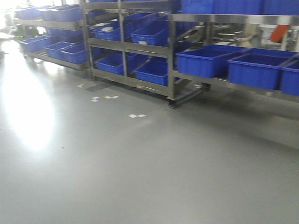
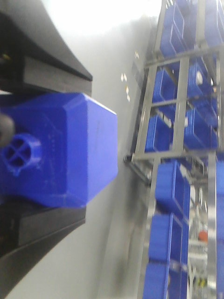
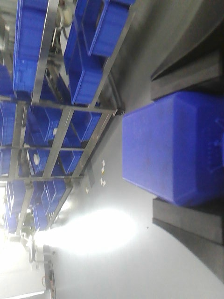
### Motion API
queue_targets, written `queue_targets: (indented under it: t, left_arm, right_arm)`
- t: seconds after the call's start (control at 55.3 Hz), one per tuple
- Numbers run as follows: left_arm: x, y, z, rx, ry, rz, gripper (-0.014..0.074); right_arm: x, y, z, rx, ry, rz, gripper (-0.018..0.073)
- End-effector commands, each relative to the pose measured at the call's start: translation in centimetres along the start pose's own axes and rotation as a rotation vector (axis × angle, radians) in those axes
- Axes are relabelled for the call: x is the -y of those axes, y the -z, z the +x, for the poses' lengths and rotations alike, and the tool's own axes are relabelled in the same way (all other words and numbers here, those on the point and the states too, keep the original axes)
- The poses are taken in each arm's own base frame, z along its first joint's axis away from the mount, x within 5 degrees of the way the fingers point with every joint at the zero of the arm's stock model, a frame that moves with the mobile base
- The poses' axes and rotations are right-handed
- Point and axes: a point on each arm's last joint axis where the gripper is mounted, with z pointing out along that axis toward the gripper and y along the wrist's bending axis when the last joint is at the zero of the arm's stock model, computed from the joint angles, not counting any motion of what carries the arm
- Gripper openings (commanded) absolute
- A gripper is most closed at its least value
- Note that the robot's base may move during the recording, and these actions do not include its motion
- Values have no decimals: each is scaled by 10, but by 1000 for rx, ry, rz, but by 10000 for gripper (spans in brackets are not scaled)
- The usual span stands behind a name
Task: Pick and sort blue part to right shelf
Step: 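Drive the base away from the table holding both parts, then drive the base up to the shelf of blue bins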
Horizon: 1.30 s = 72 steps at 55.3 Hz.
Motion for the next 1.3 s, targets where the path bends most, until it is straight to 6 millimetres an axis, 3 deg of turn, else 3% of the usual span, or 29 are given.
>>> queue_targets:
  t: [0.0, 1.283]
  left_arm:
    - [1, 2, -17, 104, 6, 18, 283]
    - [1, 2, -17, 104, 6, 18, 283]
  right_arm:
    - [0, 1, -18, 112, 12, 3, 149]
    - [0, 1, -18, 111, 12, 3, 149]
